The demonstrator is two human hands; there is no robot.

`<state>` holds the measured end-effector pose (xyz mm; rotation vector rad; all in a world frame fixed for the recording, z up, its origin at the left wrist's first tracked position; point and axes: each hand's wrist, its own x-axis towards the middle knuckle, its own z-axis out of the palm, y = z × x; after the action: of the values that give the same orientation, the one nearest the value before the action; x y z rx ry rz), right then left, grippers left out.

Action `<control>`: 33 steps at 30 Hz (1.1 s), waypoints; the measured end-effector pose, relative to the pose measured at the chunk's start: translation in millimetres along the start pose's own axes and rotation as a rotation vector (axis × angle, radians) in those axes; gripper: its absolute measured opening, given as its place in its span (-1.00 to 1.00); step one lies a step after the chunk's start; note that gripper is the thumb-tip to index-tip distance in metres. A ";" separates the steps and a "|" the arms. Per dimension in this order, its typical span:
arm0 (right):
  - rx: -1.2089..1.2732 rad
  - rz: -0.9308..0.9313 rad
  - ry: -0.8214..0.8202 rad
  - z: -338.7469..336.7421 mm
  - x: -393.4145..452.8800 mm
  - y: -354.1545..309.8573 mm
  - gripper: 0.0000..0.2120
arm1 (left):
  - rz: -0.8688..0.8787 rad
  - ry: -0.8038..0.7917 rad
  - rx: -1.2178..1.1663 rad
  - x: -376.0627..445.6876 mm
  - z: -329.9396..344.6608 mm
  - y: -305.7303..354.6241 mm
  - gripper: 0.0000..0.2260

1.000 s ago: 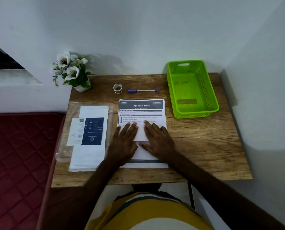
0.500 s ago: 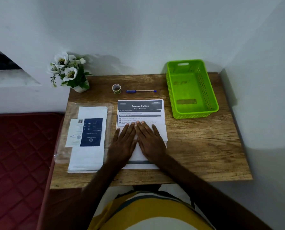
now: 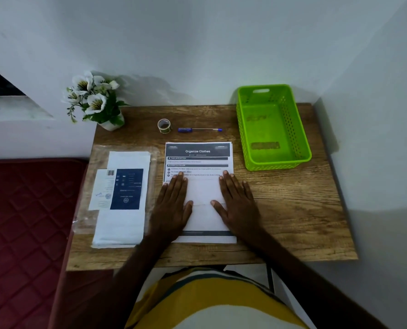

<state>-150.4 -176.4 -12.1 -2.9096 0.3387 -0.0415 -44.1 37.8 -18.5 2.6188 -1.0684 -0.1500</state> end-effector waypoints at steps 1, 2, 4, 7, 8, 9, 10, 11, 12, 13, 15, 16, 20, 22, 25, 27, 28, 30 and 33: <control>-0.005 0.001 -0.007 0.4 -0.4 0.8 -0.31 | -0.003 0.000 -0.007 -0.3 -0.1 0.1 -0.40; -0.008 0.002 -0.009 1.1 -0.6 0.6 -0.31 | -0.005 0.001 -0.012 -0.4 -0.3 0.2 -0.40; -0.010 0.005 -0.006 2.3 -0.7 0.3 -0.30 | -0.007 0.001 -0.018 -0.4 -0.1 0.4 -0.40; -0.018 0.005 -0.003 3.5 0.0 1.0 -0.30 | -0.007 -0.002 -0.020 1.0 1.4 -0.8 -0.40; -0.018 0.004 -0.003 3.8 0.3 0.8 -0.30 | -0.007 -0.003 -0.021 1.2 1.8 -1.4 -0.40; -0.017 0.003 -0.002 3.8 0.5 0.3 -0.30 | -0.005 -0.002 -0.023 1.2 2.2 -2.0 -0.40; -0.019 0.000 -0.002 4.0 0.2 0.2 -0.29 | -0.004 -0.001 -0.025 0.8 2.2 -1.8 -0.40; -0.021 -0.001 -0.002 4.0 0.2 0.3 -0.29 | -0.004 -0.001 -0.028 0.9 2.0 -1.4 -0.40; -0.024 -0.001 -0.003 3.6 0.2 0.8 -0.29 | -0.006 -0.002 -0.032 1.1 1.8 -0.7 -0.40; -0.027 -0.002 -0.005 2.9 0.4 1.0 -0.29 | -0.009 0.000 -0.038 1.0 1.3 -0.2 -0.40; -0.031 -0.003 -0.006 1.6 0.4 0.9 -0.29 | -0.014 0.003 -0.044 0.4 0.4 1.0 -0.40; -0.029 -0.003 -0.006 1.2 0.6 0.6 -0.29 | -0.017 0.004 -0.048 0.4 -0.2 1.8 -0.40; 0.028 -0.013 0.007 0.8 -0.1 1.8 -0.28 | -0.065 -0.023 -0.198 4.7 -10.0 5.1 -0.38; 0.095 0.000 0.038 -5.3 -0.5 -0.4 -0.25 | -0.079 -0.006 -0.291 9.4 -22.5 2.6 -0.42; 0.194 -0.053 0.151 -22.5 -2.6 -24.0 -0.29 | -0.032 0.058 -0.259 13.2 -52.5 -18.0 -0.52; 0.279 -0.160 0.191 -33.0 -1.6 -48.1 -0.47 | 0.012 0.113 -0.177 15.2 -72.5 -43.5 -0.55; 0.352 -0.212 0.180 -35.6 -1.1 -63.4 -0.58 | 0.024 0.140 -0.132 14.6 -82.2 -60.8 -0.56; 0.518 -0.297 0.111 -34.8 -1.7 -92.5 -0.73 | 0.027 0.177 -0.030 11.1 -93.3 -99.0 -0.60; 0.577 -0.431 0.063 -21.0 0.7 -131.6 -0.81 | -0.019 0.205 0.072 -3.1 -97.1 -152.2 -0.60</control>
<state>-121.3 -55.8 36.3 -2.3532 -0.2604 -0.2518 75.3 166.2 24.7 2.6393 -0.9957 0.1523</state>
